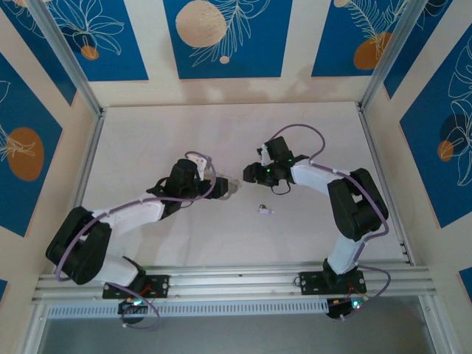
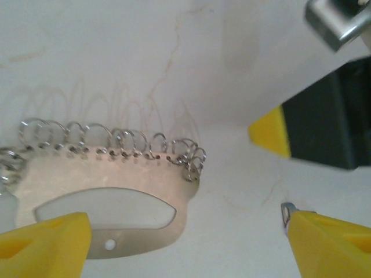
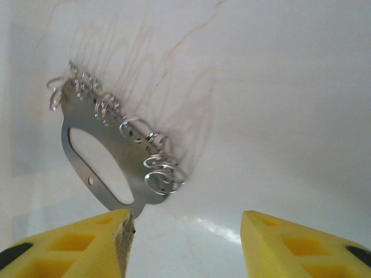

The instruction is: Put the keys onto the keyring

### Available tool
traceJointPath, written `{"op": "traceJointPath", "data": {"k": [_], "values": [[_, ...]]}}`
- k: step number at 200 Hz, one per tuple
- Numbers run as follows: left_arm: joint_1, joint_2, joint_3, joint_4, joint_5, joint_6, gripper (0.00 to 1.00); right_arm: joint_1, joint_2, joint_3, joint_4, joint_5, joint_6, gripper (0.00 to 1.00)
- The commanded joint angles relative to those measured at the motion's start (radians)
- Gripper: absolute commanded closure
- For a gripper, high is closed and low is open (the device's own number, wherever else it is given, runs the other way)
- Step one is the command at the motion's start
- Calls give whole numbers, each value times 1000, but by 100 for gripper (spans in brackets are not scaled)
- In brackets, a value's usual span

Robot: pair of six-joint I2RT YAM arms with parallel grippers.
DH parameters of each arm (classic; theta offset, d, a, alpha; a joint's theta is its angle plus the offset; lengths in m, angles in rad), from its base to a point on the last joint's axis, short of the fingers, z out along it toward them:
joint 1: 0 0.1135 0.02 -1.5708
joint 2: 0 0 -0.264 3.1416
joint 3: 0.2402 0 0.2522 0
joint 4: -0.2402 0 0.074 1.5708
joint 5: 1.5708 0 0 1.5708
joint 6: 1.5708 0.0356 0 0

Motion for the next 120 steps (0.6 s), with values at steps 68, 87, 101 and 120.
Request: {"op": "traceJointPath", "data": {"k": [68, 87, 101, 120], "values": [[-69, 292, 215, -61, 161, -52, 32, -77, -121, -105, -8, -7, 17, 39], [-77, 325, 240, -56, 153, -63, 36, -79, -125, -119, 2, -10, 22, 39], [-82, 341, 250, -44, 150, -69, 38, -82, -126, -127, 8, -12, 26, 39], [-87, 357, 261, -40, 152, -72, 40, -83, -125, -133, 13, -15, 27, 38]]}}
